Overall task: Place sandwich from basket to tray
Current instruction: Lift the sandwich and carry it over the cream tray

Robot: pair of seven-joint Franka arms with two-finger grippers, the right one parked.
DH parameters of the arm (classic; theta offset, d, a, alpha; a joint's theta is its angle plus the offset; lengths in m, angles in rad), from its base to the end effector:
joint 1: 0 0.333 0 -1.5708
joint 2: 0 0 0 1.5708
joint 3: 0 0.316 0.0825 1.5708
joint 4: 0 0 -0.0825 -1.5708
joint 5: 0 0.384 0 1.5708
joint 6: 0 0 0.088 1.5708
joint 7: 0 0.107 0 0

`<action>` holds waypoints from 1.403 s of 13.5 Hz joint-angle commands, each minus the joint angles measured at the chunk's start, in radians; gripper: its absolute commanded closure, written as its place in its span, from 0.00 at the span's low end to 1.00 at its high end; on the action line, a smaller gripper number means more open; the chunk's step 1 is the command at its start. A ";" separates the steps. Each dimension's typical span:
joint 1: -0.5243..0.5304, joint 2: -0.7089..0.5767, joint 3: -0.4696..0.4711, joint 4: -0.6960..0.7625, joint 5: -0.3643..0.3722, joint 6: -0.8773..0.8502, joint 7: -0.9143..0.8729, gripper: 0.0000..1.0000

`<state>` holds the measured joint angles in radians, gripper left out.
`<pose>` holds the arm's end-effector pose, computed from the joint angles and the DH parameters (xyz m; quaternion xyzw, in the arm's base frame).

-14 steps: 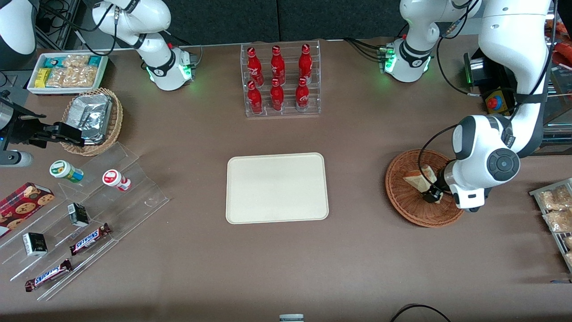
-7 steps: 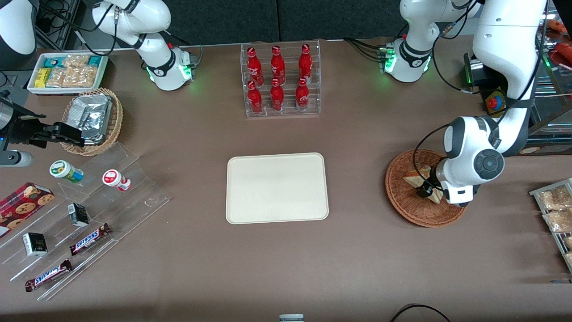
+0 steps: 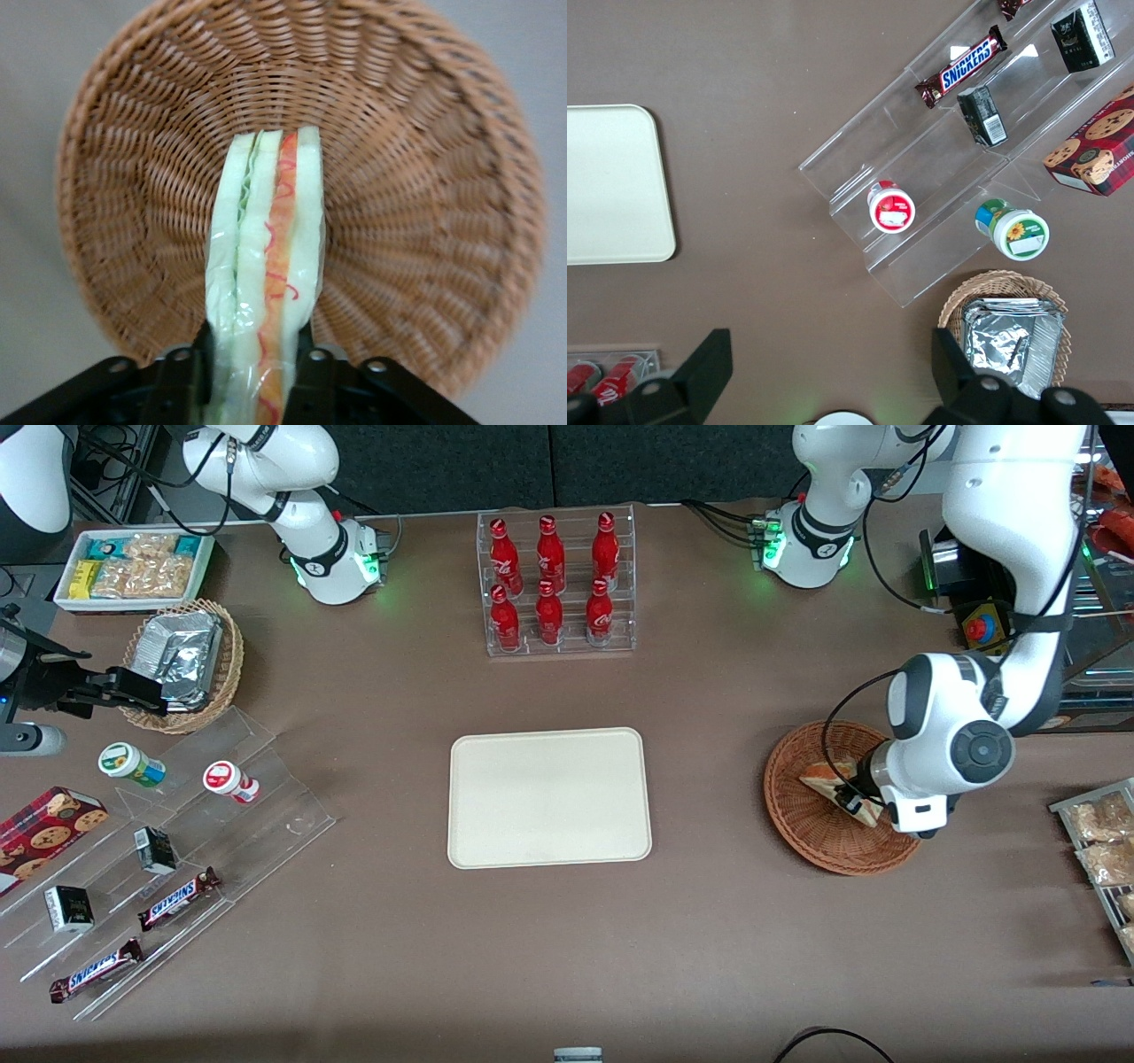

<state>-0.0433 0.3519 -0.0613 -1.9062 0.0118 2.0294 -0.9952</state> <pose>0.5940 -0.0602 0.2975 -0.8977 -0.4256 0.1000 0.0545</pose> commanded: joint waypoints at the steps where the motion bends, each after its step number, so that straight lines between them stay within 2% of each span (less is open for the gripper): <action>1: -0.009 -0.021 -0.069 0.194 -0.009 -0.235 -0.025 0.91; 3: -0.009 -0.014 -0.154 0.324 -0.007 -0.375 -0.069 0.91; 5: -0.009 -0.010 -0.254 0.403 -0.007 -0.420 -0.118 0.91; 10: -0.010 0.042 -0.510 0.426 0.013 -0.391 -0.114 0.91; 13: -0.024 0.163 -0.656 0.490 0.109 -0.319 -0.037 0.91; 15: -0.122 0.240 -0.652 0.571 0.174 -0.291 -0.033 0.91; 19: -0.251 0.416 -0.643 0.708 0.325 -0.194 -0.029 0.91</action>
<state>-0.2351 0.6598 -0.7077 -1.3097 0.2690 1.8156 -1.0421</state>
